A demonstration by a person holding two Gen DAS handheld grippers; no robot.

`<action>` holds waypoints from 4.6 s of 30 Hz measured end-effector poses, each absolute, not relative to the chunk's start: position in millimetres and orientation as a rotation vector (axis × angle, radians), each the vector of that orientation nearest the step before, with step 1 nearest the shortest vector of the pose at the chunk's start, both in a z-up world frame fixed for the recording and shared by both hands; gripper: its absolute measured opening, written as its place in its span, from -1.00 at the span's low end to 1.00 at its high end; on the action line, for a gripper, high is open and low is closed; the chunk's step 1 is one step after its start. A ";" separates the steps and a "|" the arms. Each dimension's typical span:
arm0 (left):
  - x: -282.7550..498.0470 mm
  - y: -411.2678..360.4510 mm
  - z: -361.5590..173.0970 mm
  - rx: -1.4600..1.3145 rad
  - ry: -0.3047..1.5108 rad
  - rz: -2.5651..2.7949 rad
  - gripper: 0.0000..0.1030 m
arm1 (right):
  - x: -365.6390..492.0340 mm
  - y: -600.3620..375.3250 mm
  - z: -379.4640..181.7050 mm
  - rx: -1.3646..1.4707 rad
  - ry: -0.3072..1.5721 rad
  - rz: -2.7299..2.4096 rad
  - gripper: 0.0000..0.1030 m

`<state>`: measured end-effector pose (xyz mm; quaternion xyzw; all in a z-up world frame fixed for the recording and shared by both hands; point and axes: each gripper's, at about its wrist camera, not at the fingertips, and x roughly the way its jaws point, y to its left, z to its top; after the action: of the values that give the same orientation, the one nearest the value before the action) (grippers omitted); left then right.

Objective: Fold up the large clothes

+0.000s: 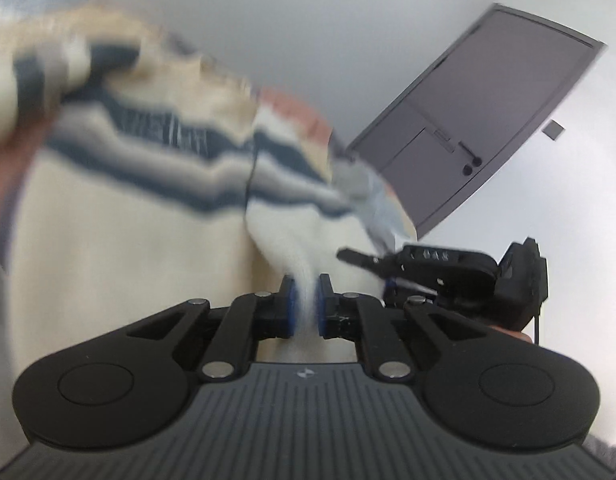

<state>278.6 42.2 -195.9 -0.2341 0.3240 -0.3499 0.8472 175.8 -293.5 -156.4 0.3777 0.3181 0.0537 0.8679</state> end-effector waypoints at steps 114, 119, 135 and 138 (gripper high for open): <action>306.2 -49.8 -62.7 -0.304 0.584 -0.562 -0.86 | 145.7 -285.0 -120.0 0.517 0.532 -0.010 0.18; 317.5 -106.4 -112.8 -0.291 0.686 -0.574 -0.86 | 138.5 -317.1 -122.4 0.545 0.486 -0.094 0.21; 324.8 -95.4 -183.1 -0.346 0.835 -0.641 0.03 | 150.4 -330.6 -131.1 0.624 0.519 -0.093 0.22; 314.4 -73.2 -178.2 -0.331 0.815 -0.653 0.05 | 151.7 -319.9 -130.5 0.608 0.535 -0.060 0.22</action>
<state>314.4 -73.2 -178.2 -0.1571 0.3873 -0.3103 0.8539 151.7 -319.9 -130.5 0.2956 0.2604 -0.0291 0.9187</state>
